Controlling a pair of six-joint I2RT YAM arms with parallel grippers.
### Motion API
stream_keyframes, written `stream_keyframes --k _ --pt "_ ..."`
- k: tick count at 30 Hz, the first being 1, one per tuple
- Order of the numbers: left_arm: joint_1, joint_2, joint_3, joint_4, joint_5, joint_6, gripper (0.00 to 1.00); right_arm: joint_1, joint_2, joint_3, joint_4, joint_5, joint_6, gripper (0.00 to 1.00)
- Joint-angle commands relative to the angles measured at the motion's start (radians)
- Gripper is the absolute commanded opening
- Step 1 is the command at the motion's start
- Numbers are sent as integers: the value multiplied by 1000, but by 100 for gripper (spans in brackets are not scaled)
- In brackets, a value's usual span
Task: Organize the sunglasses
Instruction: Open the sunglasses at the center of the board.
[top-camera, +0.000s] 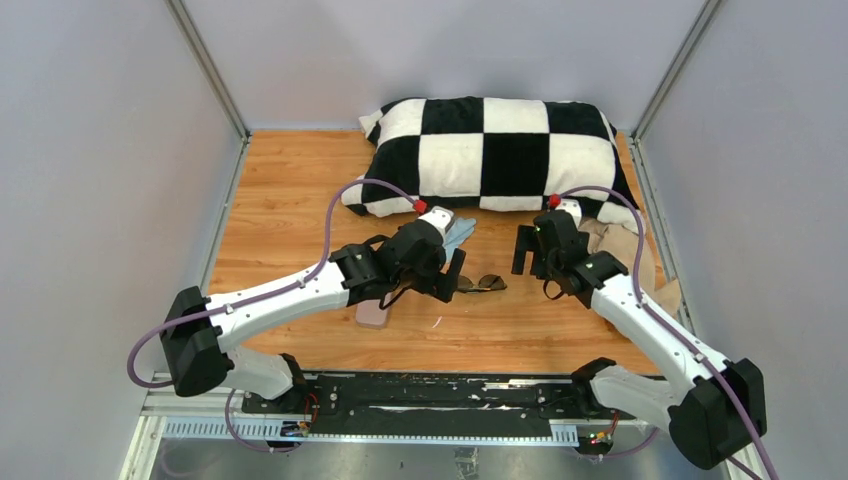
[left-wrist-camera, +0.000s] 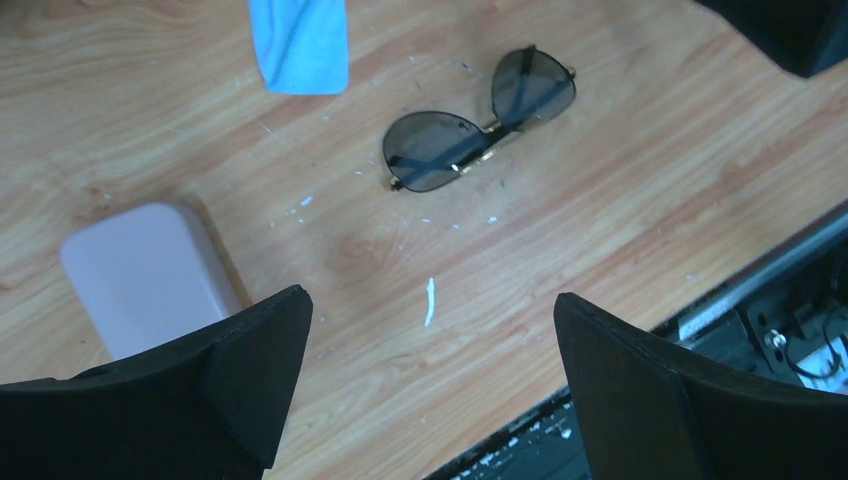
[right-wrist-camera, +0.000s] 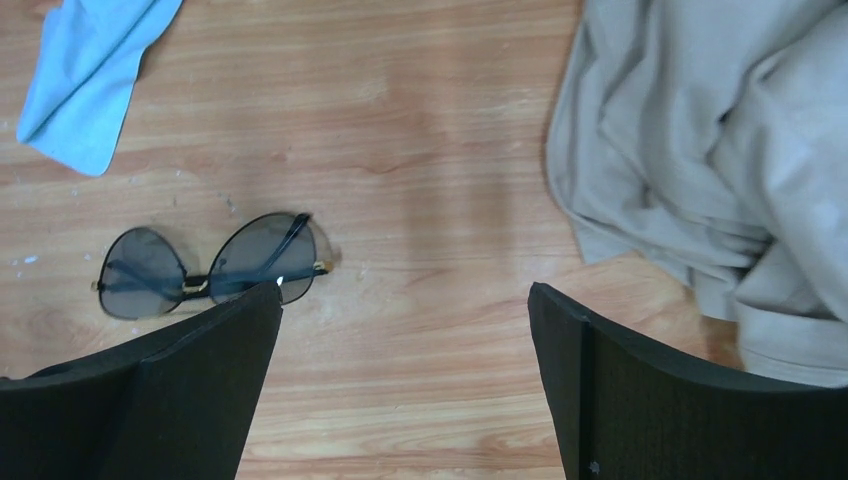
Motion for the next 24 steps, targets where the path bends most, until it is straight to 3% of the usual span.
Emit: stream_keyframes --k 1,10,16,21,24 --pt "-2 -10 9 27 -150 6 100 16 45 31 17 -131 17 100" --pt "26 -87 -39 -129 -472 37 100 48 68 -4 105 -254 -20 99" --pt "267 -204 -157 -205 -221 -56 100 62 82 1 100 -277 -45 99" --pt "295 -180 -210 -221 -160 -60 100 70 88 -7 94 -285 -65 99" --pt "295 -90 -227 -180 -27 -23 100 72 106 5 94 -282 -69 99"
